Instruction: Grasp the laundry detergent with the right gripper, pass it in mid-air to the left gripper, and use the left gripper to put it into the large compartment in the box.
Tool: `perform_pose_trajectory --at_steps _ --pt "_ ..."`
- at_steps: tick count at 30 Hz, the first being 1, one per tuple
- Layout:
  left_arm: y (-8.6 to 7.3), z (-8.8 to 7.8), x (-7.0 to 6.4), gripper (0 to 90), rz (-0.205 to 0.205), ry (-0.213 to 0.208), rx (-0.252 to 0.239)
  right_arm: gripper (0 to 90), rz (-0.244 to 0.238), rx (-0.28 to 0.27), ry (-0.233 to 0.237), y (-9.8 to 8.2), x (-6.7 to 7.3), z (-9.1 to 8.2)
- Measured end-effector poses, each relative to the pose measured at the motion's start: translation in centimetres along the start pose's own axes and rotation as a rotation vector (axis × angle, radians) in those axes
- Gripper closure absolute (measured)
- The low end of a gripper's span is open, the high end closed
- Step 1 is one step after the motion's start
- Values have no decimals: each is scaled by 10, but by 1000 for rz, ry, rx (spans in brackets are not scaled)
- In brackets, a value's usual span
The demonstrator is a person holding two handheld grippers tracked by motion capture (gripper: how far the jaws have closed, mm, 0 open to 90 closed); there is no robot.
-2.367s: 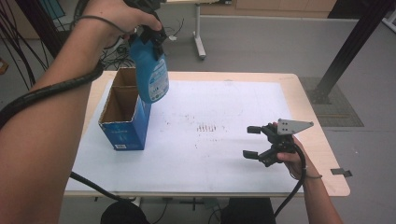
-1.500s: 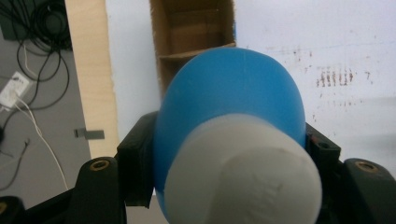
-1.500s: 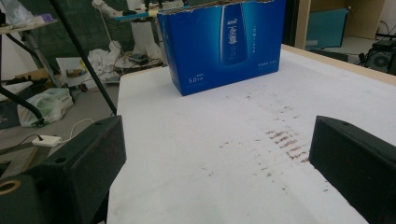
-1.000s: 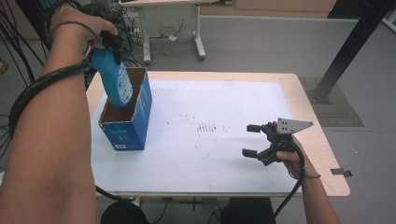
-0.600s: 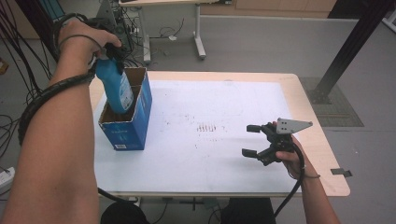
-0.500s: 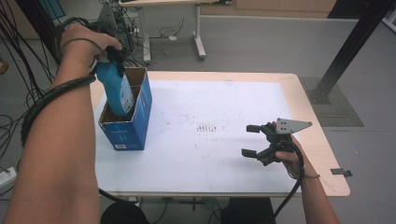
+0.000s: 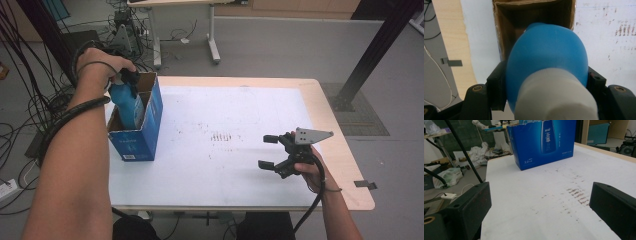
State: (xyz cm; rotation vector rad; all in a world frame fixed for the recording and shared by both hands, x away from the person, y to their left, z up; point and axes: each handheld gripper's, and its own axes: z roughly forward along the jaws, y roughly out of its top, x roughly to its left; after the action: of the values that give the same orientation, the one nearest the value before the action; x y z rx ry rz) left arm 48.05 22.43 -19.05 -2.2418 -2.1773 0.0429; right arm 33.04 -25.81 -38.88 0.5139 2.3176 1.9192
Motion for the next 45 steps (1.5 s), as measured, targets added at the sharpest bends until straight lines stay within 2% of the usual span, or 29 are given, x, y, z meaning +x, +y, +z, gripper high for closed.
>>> perform_pose_trajectory --at_steps 17,26,36,45 --pt "4 33 2 367 -5 -4 9 38 3 -5 -8 -1 0 -1" --pt "5 52 -1 367 -2 2 32 38 4 -5 1 -1 1 4" --pt "4 66 -2 367 10 9 60 38 6 -5 0 -2 1 4" --pt "3 76 2 367 1 5 69 38 8 -7 -1 -3 1 3"
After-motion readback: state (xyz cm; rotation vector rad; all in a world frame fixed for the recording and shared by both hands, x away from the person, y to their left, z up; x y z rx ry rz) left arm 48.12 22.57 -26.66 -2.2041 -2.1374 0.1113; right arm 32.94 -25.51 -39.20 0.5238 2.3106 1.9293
